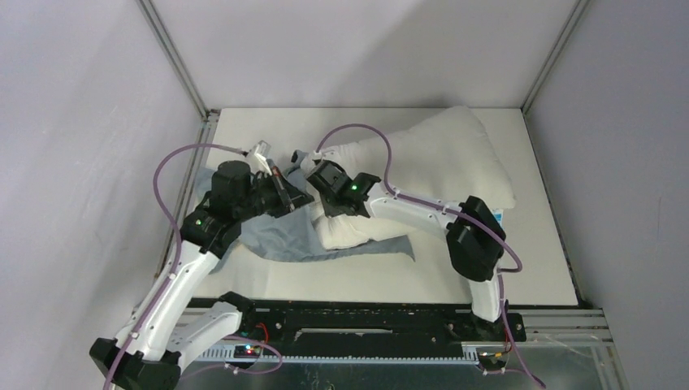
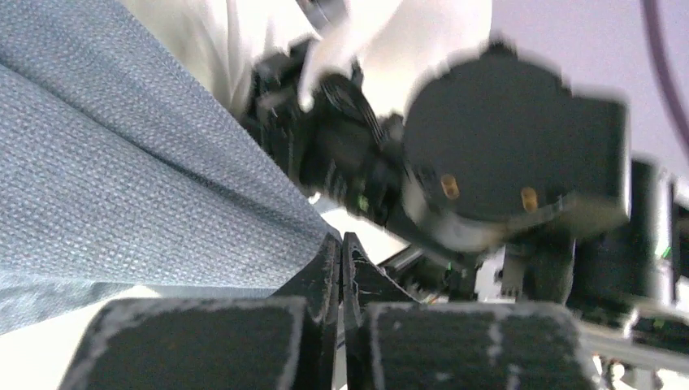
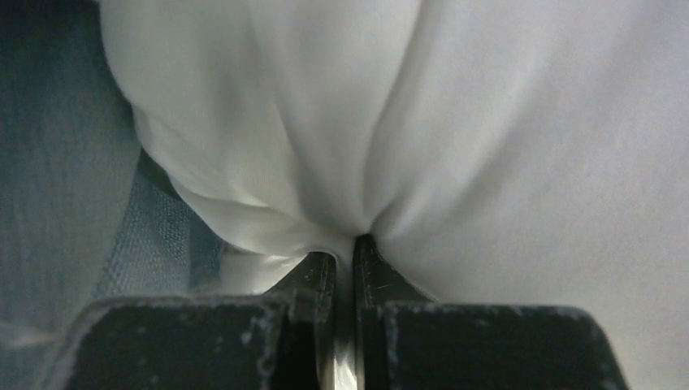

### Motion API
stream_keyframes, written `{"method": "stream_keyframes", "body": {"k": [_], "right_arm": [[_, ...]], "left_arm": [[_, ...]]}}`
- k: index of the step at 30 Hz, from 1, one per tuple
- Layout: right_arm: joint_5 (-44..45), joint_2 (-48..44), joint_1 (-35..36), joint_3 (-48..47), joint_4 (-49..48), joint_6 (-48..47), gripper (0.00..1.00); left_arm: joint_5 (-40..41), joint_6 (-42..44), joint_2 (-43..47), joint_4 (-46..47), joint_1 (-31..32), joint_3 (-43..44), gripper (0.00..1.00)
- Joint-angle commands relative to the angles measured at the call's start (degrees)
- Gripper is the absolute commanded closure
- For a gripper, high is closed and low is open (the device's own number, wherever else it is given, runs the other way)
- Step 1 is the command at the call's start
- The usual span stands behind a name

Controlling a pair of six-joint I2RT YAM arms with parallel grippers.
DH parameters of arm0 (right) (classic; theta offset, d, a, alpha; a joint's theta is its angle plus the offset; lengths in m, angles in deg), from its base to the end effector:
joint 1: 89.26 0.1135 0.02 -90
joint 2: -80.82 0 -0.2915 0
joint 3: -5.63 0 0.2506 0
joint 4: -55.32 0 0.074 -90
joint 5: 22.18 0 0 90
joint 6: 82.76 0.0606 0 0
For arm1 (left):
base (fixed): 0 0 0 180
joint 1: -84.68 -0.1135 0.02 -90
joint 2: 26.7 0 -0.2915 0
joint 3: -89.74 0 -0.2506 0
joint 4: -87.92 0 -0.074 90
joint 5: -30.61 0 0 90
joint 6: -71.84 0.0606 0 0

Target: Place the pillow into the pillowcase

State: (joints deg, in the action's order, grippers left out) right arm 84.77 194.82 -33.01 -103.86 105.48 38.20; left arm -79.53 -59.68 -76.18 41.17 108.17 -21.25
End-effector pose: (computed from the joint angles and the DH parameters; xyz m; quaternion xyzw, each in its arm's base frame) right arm 0.2729 0.3766 0.2524 -0.1627 0.9294 0.1053 0.3142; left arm 0.1597 -0.0922 0.3590 -0.0418 0.8444 -0.4015 0.3523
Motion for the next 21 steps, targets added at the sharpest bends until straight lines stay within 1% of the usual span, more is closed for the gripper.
{"method": "stream_keyframes", "body": {"k": [1, 4, 6, 7, 8, 9, 10, 11, 12, 14, 16, 18, 21], "right_arm": [[1.14, -4.13, 0.02, 7.75, -11.69, 4.48, 1.00], [-2.88, -9.21, 0.01, 13.01, -16.06, 4.05, 1.00], [-4.69, -11.54, 0.47, 14.44, -16.18, 3.46, 1.00], [-5.33, -12.33, 0.95, 14.27, -15.34, 2.82, 0.97], [-5.29, -13.22, 1.34, 14.05, -14.62, 1.93, 0.86], [-4.97, -14.31, 1.68, 13.82, -14.18, 0.80, 0.70], [-4.54, -15.42, 1.64, 13.33, -13.30, -0.41, 0.51], [-4.23, -16.47, 1.37, 12.51, -12.33, -1.68, 0.42], [-4.21, -17.53, 0.81, 11.27, -11.45, -3.26, 0.35], [-4.09, -18.73, -0.49, 7.66, -9.24, -6.68, 0.27], [-4.15, -17.89, -1.91, 2.64, -6.89, -10.62, 0.23], [-3.99, -14.97, -3.55, -3.47, -4.42, -14.40, 0.20], [-4.97, -7.72, -6.80, -13.59, -2.17, -20.02, 0.17]], "left_arm": [[-3.76, -9.92, -2.21, 10.91, -3.62, 1.90, 1.00], [2.66, -9.75, -5.43, 12.58, -6.68, 2.61, 1.00], [3.34, -9.47, -9.19, 14.50, -7.54, 2.71, 1.00], [3.55, -8.75, -11.03, 14.91, -7.57, 3.03, 1.00], [3.41, -8.40, -12.90, 15.24, -7.58, 3.14, 1.00], [2.83, -8.33, -14.23, 16.02, -7.53, 2.88, 1.00], [2.64, -8.25, -15.00, 16.63, -7.45, 2.38, 1.00], [2.73, -8.14, -15.37, 17.11, -7.41, 1.64, 1.00], [2.53, -8.15, -15.54, 17.64, -7.40, 0.71, 1.00], [2.41, -7.55, -15.53, 17.74, -7.36, -0.54, 1.00], [2.64, -6.91, -15.06, 17.26, -7.39, -1.90, 1.00], [2.91, -6.38, -14.39, 16.58, -7.32, -2.87, 1.00], [3.48, -5.85, -12.63, 15.82, -7.31, -5.27, 1.00]]}}
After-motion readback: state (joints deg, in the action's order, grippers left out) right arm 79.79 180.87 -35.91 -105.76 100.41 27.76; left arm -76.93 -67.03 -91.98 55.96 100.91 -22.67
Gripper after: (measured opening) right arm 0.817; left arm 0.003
